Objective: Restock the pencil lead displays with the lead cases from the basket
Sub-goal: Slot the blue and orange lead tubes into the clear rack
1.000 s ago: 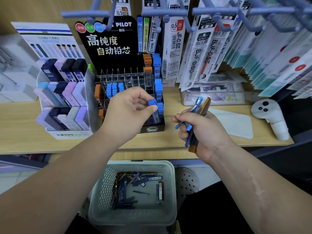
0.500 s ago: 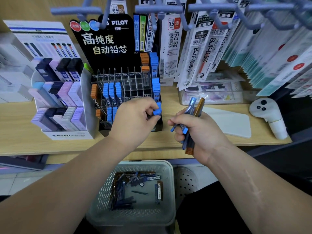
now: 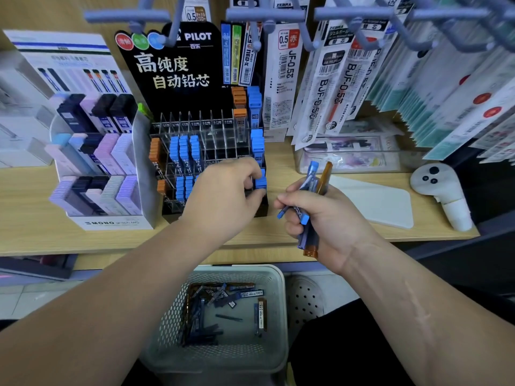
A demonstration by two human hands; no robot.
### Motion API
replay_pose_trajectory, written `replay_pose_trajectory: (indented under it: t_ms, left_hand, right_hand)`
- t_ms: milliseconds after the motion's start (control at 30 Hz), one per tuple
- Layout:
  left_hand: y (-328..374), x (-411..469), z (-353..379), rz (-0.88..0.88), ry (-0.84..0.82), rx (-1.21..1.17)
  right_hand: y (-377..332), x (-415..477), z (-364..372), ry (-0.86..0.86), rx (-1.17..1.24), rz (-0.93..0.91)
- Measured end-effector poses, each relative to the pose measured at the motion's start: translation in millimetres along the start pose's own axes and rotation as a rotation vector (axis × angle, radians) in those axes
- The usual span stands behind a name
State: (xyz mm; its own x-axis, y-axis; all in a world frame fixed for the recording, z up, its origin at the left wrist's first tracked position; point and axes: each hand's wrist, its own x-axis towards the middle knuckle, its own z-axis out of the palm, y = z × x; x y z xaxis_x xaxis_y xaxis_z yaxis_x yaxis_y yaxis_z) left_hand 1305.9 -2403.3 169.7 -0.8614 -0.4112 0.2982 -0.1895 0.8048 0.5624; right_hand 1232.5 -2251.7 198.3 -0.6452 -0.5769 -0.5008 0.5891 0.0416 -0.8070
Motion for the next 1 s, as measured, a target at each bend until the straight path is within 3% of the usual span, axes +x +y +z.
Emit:
replay_pose_trajectory:
  t_ms: [133, 267, 433, 633, 833, 1000]
  left_hand:
    - [24, -5, -23, -0.1, -0.015, -0.352]
    - [35, -21, -33, -0.079, -0.244, -0.68]
    - [24, -28, -28, 0.119, -0.244, -0.424]
    - [21, -33, -40, 0.292, -0.23, -0.288]
    - [14, -40, -58, 0.174, -0.158, -0.388]
    - [-7, -38, -82, -0.184, 0.058, -0.588]
  right_hand:
    - [3, 7, -2, 0.178, -0.112, -0.059]
    - [4, 9, -1, 0.253, -0.136, -0.078]
    - [7, 5, 9, 0.154, -0.229, -0.028]
    - [12, 2, 16, 0.049, -0.306, 0.037]
    - [16, 4, 24, 0.065, -0.258, 0.087]
    - [21, 6, 32, 0.087, -0.262, 0.079]
